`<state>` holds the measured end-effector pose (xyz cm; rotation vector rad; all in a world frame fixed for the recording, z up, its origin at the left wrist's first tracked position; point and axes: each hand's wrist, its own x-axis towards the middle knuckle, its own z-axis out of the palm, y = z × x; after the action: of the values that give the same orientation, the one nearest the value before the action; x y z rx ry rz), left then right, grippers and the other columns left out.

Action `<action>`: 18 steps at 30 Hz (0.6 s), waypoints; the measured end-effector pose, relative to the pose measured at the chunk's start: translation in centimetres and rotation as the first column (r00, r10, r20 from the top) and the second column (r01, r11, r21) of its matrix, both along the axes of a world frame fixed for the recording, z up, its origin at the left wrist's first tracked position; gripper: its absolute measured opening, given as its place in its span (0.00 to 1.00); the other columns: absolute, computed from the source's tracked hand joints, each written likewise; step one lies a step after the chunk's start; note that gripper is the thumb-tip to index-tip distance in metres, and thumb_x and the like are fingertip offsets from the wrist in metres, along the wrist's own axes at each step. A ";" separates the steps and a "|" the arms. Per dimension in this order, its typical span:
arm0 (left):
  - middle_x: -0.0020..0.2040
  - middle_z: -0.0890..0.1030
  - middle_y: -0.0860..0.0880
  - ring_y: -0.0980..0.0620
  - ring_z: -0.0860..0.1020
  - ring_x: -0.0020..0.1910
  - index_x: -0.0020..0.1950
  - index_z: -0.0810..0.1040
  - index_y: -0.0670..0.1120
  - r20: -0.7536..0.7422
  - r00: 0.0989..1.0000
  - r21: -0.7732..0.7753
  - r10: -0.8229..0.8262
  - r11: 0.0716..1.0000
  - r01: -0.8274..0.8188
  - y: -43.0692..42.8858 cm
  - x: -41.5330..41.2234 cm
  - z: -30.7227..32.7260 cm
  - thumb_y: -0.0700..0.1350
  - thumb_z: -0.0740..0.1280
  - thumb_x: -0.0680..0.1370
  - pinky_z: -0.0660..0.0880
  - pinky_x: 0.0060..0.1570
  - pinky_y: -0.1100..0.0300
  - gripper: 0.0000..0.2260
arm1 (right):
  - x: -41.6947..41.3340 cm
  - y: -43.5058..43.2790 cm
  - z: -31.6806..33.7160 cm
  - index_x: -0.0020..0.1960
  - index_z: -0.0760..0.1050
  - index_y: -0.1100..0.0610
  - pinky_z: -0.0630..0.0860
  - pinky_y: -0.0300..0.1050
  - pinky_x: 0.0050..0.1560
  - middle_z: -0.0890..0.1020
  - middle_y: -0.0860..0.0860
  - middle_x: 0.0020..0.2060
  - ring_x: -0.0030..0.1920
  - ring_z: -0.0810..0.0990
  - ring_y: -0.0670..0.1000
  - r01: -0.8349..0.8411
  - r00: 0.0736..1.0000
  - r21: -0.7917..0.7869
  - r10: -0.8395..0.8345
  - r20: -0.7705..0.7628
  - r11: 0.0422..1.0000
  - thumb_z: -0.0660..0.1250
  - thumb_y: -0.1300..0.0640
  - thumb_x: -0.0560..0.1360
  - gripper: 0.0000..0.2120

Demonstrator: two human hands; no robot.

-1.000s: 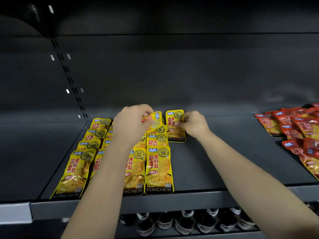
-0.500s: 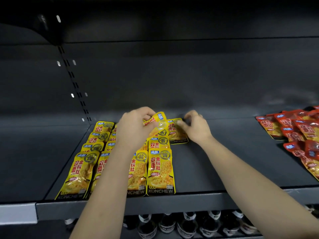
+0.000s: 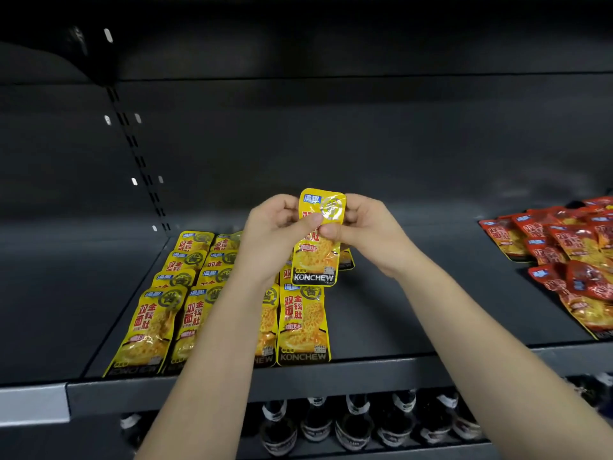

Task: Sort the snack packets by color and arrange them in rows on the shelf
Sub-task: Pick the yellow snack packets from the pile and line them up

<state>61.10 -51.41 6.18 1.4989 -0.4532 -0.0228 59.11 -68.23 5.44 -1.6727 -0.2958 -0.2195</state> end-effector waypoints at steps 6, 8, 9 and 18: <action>0.43 0.84 0.54 0.58 0.82 0.38 0.49 0.81 0.51 0.182 0.983 0.469 -0.025 0.881 -0.064 1.3 0.9 0.0 0.48 0.74 0.73 0.75 0.40 0.63 0.07 | -0.2 -1.8 -0.2 0.56 0.78 0.65 0.78 0.40 0.36 0.85 0.54 0.42 0.38 0.83 0.49 0.088 0.989 0.012 -0.086 -0.117 0.996 0.71 0.66 0.72 0.12; 0.43 0.83 0.57 0.59 0.81 0.40 0.49 0.81 0.54 0.286 0.958 0.605 0.011 0.773 -0.190 1.9 1.2 -0.1 0.50 0.73 0.73 0.76 0.43 0.59 0.06 | 0.1 -2.6 -0.7 0.57 0.77 0.65 0.74 0.37 0.33 0.85 0.53 0.41 0.36 0.82 0.46 0.131 0.968 -0.055 -0.140 -0.208 0.990 0.73 0.65 0.72 0.15; 0.43 0.83 0.58 0.59 0.81 0.41 0.49 0.81 0.54 0.334 0.943 0.660 0.014 0.710 -0.244 2.2 1.4 -0.1 0.50 0.73 0.73 0.76 0.44 0.59 0.06 | 0.3 -2.9 -1.0 0.57 0.76 0.65 0.72 0.35 0.30 0.84 0.52 0.39 0.34 0.82 0.44 0.149 0.952 -0.094 -0.169 -0.255 0.984 0.73 0.64 0.71 0.16; 0.52 0.83 0.54 0.49 0.80 0.53 0.56 0.78 0.55 0.482 0.876 0.808 -0.018 0.397 -0.436 2.4 2.4 -1.5 0.53 0.68 0.76 0.77 0.52 0.53 0.09 | 2.1 -3.6 -3.5 0.53 0.78 0.61 0.68 0.38 0.30 0.80 0.55 0.41 0.38 0.77 0.50 0.289 0.852 -0.317 -0.394 -0.344 0.903 0.78 0.59 0.68 0.16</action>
<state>63.51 -49.04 4.72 2.7062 -0.6329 0.3356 61.17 -71.87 1.96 -1.9744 0.3070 -0.0999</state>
